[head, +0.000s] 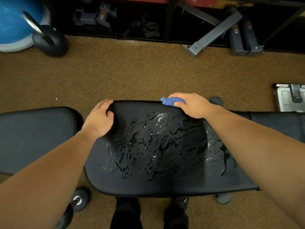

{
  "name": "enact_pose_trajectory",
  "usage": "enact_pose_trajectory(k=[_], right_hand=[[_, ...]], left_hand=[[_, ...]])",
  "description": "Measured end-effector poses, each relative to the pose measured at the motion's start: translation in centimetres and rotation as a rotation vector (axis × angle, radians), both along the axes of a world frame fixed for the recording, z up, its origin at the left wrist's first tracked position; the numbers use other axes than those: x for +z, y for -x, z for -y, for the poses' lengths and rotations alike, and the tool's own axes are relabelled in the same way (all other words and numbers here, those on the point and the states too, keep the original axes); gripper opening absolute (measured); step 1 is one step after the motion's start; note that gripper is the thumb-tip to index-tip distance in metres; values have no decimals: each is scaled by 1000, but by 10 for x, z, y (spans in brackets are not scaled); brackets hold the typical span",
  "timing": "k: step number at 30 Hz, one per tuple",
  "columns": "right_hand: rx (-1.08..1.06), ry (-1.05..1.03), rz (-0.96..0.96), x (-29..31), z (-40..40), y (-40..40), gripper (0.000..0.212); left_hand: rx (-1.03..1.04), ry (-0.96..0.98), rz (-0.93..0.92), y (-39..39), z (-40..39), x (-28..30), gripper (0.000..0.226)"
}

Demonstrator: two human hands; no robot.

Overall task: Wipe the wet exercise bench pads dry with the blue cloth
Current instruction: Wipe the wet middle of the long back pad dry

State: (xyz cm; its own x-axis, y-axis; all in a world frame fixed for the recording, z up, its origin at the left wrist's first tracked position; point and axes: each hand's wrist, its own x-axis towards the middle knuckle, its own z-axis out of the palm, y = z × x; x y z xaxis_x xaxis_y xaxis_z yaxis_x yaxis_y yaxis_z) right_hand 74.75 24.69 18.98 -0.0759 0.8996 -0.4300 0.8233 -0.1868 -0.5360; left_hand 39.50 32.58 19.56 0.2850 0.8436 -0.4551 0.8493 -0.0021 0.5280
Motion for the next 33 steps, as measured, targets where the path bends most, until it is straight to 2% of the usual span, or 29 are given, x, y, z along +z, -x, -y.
enact_pose_trajectory(k=[4,9,13,16,20,22,23,24,27,28,33], right_hand=[[93,-57,-27,-6,-15,36,40],[329,4,110,-6,-34,83,45],[380,-26,129,-3,-49,121,45],[241,-81,96,-13,-59,142,43],[-275,-113,-209,-13,-78,152,34],[-391,-212,-299,-5,-82,159,28],[-331,-267,-311,0,-81,165,28],[-184,-304,-290,-1,-76,170,32],[492,-250,65,-21,-52,188,51],[591,-215,172,-25,-49,189,53],[587,-221,267,-25,-60,186,52]], left_hand=[[81,40,86,19,1,-1,47],[125,84,144,25,-4,1,47],[145,115,171,29,-6,2,48],[201,182,234,36,-8,-1,50],[435,240,465,48,-14,-6,46],[579,286,548,58,-19,-5,42],[631,302,577,63,-21,-6,40],[649,327,578,69,-21,-6,38],[579,442,491,76,-18,-11,36],[564,480,457,77,-15,-14,38],[584,538,474,77,-11,-15,52]])
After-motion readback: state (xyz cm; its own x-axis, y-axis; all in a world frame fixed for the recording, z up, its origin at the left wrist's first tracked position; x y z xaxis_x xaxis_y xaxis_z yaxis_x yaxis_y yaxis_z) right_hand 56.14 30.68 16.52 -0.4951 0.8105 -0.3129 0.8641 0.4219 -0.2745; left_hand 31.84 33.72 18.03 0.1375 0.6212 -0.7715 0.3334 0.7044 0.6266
